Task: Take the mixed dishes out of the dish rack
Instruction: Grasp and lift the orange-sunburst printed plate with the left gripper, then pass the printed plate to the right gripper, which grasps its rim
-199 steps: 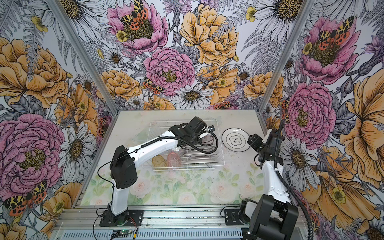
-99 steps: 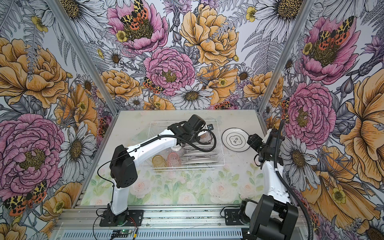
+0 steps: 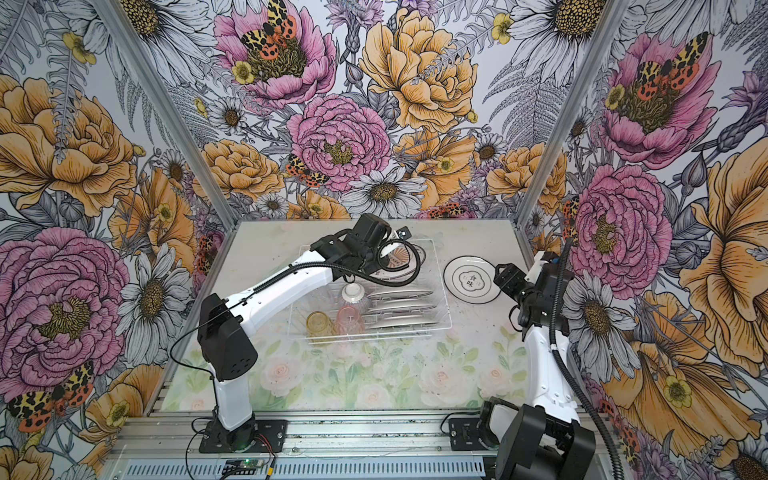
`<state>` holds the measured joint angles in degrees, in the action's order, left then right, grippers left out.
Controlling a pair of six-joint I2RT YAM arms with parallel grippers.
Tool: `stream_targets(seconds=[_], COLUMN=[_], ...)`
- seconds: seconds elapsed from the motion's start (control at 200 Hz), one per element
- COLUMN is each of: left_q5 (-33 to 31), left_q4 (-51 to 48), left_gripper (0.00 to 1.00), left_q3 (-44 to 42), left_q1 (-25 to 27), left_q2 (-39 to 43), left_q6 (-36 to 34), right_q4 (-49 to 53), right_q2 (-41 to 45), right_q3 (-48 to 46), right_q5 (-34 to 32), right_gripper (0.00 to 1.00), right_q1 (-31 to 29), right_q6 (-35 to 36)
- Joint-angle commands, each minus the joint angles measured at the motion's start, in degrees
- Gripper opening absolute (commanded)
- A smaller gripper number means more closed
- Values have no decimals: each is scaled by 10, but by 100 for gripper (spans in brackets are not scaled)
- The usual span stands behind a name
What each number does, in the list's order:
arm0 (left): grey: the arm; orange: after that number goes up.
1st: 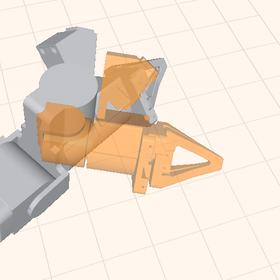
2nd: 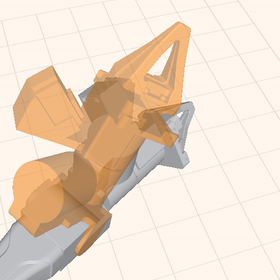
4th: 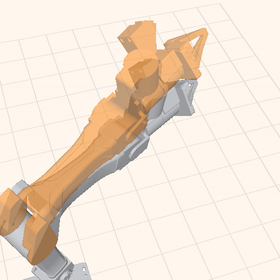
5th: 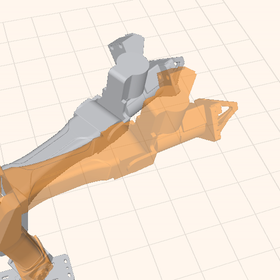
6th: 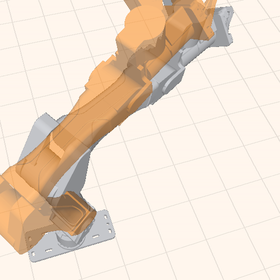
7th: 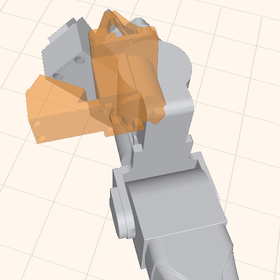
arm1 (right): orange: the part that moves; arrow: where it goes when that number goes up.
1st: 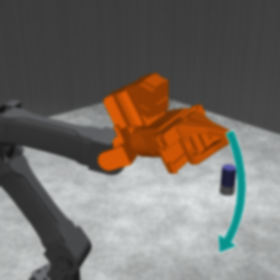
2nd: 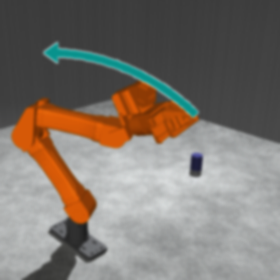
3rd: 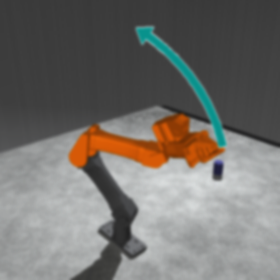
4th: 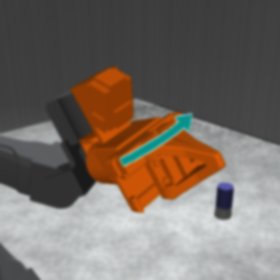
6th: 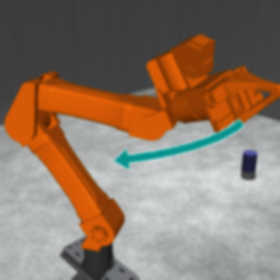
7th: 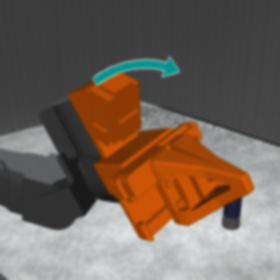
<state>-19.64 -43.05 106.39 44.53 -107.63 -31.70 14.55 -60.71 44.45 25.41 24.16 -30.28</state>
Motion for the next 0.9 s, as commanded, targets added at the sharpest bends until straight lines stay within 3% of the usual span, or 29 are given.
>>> stream_targets(seconds=[0.0,0.095,0.305,0.49,0.646,0.751,0.896], left_q5=[44,72,222,391,499,544,601], left_q4=[45,57,88,160,237,288,380], left_gripper=[0,0,0,0,0,0,0], left_q3=[2,-6,-32,-82,-124,-148,-183], left_q1=[-18,-36,-90,-154,-186,-190,-191], left_q2=[64,86,130,156,156,149,138], left_q6=[72,105,204,316,401,447,521], right_q4=[-3,-3,-14,-71,-162,-236,-239], right_q2=[17,23,32,34,35,31,18], right_q3=[21,25,42,46,37,24,27], right_q5=[30,51,153,273,331,344,329], right_gripper=[76,76,75,72,69,68,68], right_q1=[-7,-12,-36,-64,-99,-114,-140], right_q6=[12,18,43,18,-29,-81,-79])
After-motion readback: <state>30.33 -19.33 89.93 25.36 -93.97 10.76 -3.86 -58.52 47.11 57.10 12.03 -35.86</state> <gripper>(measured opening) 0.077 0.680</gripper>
